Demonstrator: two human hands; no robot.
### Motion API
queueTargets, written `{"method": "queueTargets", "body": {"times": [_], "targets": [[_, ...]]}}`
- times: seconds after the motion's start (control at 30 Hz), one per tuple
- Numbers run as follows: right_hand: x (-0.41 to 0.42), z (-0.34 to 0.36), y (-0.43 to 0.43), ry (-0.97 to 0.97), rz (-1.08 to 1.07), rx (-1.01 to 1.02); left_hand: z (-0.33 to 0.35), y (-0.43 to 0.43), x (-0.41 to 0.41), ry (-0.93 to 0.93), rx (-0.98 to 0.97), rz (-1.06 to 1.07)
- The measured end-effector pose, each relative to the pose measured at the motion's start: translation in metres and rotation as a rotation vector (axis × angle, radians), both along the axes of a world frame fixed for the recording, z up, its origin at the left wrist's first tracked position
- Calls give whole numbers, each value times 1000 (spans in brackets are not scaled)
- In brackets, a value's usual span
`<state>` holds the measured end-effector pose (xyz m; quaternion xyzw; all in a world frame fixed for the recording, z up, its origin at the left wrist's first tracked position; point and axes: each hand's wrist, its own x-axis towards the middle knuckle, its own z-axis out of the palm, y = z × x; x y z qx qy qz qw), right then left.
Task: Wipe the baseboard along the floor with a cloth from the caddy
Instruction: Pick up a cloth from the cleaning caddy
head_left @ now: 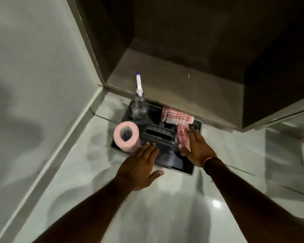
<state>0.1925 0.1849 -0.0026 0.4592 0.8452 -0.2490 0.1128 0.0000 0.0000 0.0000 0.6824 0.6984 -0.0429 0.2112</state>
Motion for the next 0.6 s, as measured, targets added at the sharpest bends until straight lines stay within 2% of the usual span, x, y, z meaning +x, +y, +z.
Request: {"method": "queueTargets", "body": {"times": [0.07,0.17,0.27,0.33,0.4,0.47,0.6], "targets": [[-6,-43,8,7,-32,-24,-46,-4,5,-17,-30,1],[-12,-98,17,-83,20,32,-102,-13,12,-8,-18,-16],[-11,-120,13,-97,38,128,-119,-21,13,-22,30,-17],[-13,-118,10,-50,-10,104,-118,-22,10,-45,36,5],[-17,-105,4,75,-119,17,-105,-25,7,-84,53,57],[-21,-78,-5,225,-255,-30,-81,-34,0,-108,74,125],[-26,-17,-44,403,-509,-173,-24,-77,-15,-101,50,212]]}}
